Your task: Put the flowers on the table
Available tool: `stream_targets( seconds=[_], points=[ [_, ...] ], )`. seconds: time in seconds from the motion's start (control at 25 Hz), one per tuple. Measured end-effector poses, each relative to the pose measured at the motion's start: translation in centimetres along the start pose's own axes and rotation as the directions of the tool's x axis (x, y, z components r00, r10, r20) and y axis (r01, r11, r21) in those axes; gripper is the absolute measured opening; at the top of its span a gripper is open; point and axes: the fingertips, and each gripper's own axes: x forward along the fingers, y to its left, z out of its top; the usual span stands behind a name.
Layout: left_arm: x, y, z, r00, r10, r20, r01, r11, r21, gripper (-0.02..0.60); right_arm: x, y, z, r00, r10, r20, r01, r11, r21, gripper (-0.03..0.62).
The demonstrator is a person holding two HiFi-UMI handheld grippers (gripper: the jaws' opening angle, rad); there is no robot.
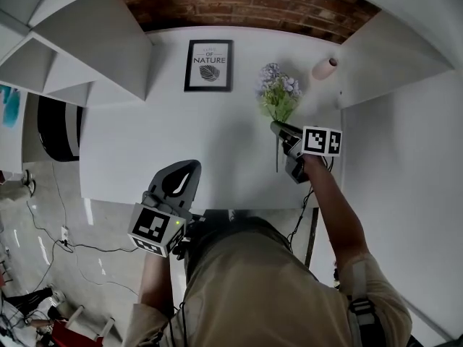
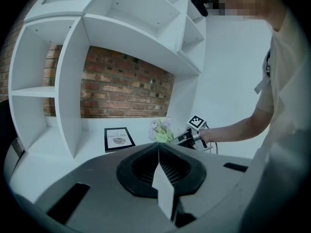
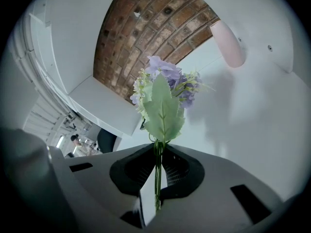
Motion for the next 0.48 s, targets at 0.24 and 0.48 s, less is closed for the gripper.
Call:
stream_targets(
  seconds=[0.24, 0.48],
  points=[
    [0.7, 0.5, -0.1, 1.000, -0.015, 0.002, 0.015, 1.000, -0.009, 0.011, 1.1, -0.6, 0.5, 1.000, -0.020, -0.012, 0.020, 1.000, 0.008, 0.046],
    [1.0, 1.7, -0.9, 1.000, -0.010, -0.028, 0.011, 1.000, 0.024, 0.011, 2.0, -1.0, 1.5, 0.998, -0.055, -0.012, 0.055, 0.999, -0.003, 0.046]
  ],
)
